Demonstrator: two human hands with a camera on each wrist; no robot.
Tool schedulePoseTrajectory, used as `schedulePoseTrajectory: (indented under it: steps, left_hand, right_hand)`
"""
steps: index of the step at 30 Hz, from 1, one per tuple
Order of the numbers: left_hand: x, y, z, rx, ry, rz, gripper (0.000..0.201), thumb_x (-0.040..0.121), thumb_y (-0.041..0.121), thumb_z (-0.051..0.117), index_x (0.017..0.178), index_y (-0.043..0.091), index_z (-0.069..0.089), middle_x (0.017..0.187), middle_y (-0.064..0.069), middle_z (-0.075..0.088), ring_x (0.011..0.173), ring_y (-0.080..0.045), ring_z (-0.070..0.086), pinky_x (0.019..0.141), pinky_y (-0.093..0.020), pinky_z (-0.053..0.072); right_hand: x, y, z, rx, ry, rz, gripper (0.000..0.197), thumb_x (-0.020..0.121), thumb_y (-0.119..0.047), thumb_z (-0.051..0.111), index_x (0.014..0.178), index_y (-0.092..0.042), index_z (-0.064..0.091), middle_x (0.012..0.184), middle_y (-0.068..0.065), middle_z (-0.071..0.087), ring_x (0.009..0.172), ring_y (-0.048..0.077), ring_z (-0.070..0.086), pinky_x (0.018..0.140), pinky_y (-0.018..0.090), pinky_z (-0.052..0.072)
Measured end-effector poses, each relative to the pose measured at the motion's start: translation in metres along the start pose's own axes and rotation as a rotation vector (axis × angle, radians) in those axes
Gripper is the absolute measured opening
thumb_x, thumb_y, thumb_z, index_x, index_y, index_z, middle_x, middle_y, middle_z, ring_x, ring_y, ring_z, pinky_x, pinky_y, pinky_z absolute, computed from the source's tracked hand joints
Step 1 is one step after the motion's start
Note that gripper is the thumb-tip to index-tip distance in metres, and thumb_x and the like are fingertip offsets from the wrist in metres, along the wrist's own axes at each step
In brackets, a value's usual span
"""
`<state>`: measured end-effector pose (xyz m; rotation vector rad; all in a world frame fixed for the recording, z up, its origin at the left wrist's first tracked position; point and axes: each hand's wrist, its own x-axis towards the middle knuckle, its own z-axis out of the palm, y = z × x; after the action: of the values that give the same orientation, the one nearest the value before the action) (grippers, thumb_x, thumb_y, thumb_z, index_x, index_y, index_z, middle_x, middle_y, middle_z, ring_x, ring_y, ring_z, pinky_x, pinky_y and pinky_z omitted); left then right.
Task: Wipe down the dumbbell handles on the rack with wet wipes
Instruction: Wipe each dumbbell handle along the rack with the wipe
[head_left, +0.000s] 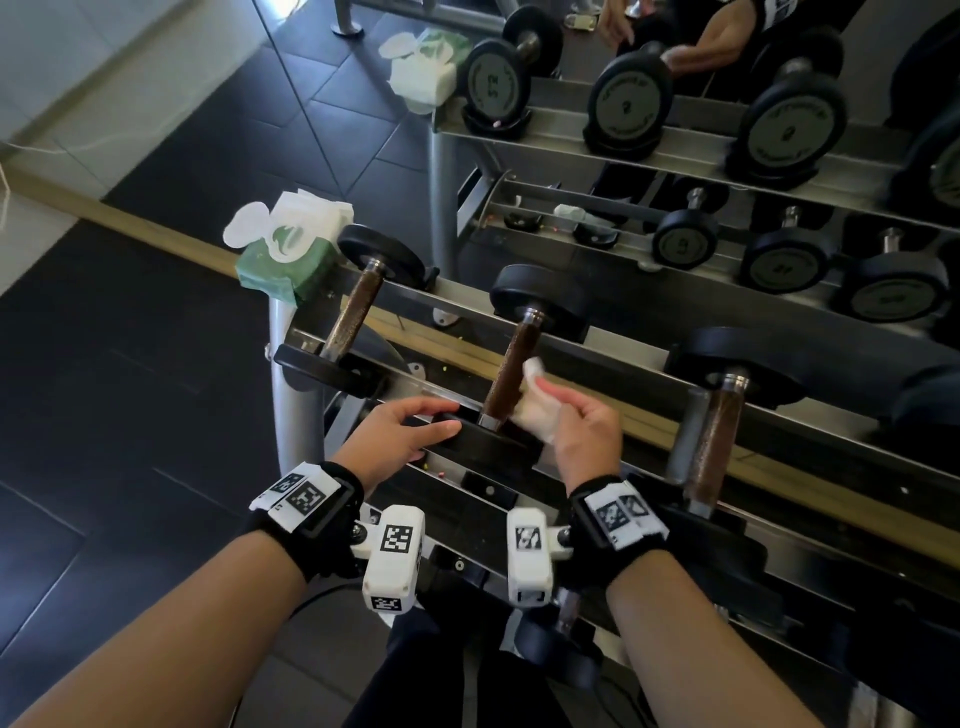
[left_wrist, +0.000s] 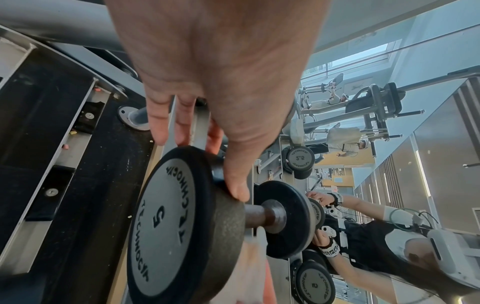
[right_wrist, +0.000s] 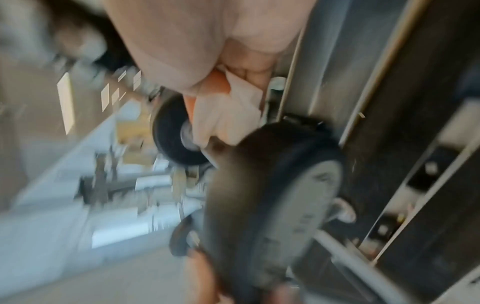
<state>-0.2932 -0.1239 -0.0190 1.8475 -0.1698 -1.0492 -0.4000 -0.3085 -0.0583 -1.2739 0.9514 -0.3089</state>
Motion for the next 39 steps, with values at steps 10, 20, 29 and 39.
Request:
schedulePoseTrajectory:
  steps: [10, 20, 29, 39]
  left_hand:
    - [0.002, -0.001, -0.002, -0.026, -0.003, -0.013, 0.03, 0.087, 0.023, 0.07, 0.116, 0.031, 0.068, 0.123, -0.004, 0.064, 0.105, -0.019, 0.068, 0.086, -0.034, 0.058]
    - [0.001, 0.0, 0.0, 0.029, 0.018, 0.001, 0.028, 0.088, 0.027, 0.069, 0.115, 0.034, 0.067, 0.122, 0.0, 0.063, 0.109, -0.018, 0.064, 0.097, -0.041, 0.052]
    - [0.003, -0.003, -0.001, 0.063, 0.023, 0.014, 0.028, 0.089, 0.033, 0.069, 0.115, 0.039, 0.066, 0.121, 0.006, 0.063, 0.109, -0.015, 0.062, 0.089, -0.033, 0.052]
    - [0.006, -0.005, -0.005, 0.061, 0.007, 0.047, 0.024, 0.087, 0.032, 0.071, 0.108, 0.043, 0.066, 0.117, 0.012, 0.062, 0.089, -0.001, 0.066, 0.065, -0.014, 0.05]
  right_hand:
    - [0.038, -0.003, 0.026, 0.087, -0.119, 0.102, 0.067, 0.09, 0.006, 0.038, 0.123, -0.047, 0.062, 0.136, 0.003, 0.056, 0.115, 0.02, 0.059, 0.106, 0.042, 0.045]
    - [0.0, 0.001, 0.003, -0.087, -0.253, 0.042, 0.045, 0.095, -0.002, 0.05, 0.096, -0.038, 0.076, 0.107, -0.018, 0.069, 0.105, 0.005, 0.063, 0.085, 0.011, 0.049]
    - [0.024, -0.038, 0.003, -0.198, -0.047, -0.192, 0.042, 0.098, -0.008, 0.044, 0.135, -0.023, 0.059, 0.128, -0.001, 0.065, 0.103, 0.014, 0.061, 0.099, 0.031, 0.049]
    - [-0.006, 0.005, 0.011, -0.407, -0.208, -0.166, 0.032, 0.101, -0.023, 0.049, 0.121, -0.043, 0.065, 0.106, -0.025, 0.067, 0.093, -0.007, 0.059, 0.086, 0.011, 0.042]
